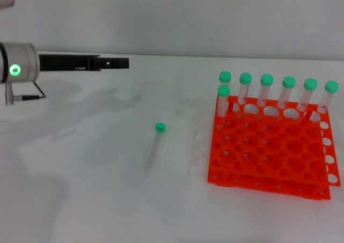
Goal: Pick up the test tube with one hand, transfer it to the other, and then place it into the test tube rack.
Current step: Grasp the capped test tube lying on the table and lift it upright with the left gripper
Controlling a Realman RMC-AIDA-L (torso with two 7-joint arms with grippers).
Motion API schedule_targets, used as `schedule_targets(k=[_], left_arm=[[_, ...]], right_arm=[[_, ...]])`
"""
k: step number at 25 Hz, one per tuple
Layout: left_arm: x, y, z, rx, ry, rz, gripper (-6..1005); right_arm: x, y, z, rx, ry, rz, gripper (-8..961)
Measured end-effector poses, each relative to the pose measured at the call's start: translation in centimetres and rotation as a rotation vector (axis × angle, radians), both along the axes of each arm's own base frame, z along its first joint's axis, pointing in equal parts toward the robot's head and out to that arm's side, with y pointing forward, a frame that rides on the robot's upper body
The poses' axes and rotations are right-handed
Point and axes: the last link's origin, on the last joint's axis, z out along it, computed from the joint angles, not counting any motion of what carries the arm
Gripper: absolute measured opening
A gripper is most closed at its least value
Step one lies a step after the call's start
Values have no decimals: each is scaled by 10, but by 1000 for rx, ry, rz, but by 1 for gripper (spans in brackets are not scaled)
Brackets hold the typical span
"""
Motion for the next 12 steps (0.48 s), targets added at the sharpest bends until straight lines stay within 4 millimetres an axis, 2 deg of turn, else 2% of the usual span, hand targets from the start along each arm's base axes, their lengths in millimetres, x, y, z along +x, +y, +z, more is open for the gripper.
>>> schedule_targets(k=[5, 12], left_arm=[[26, 4, 15, -76, 40, 46, 875], [46, 5, 18, -272, 201, 313, 856]], right_arm=[[1, 0, 1, 2, -2, -1, 766], [1, -1, 1, 2, -4, -1, 766]])
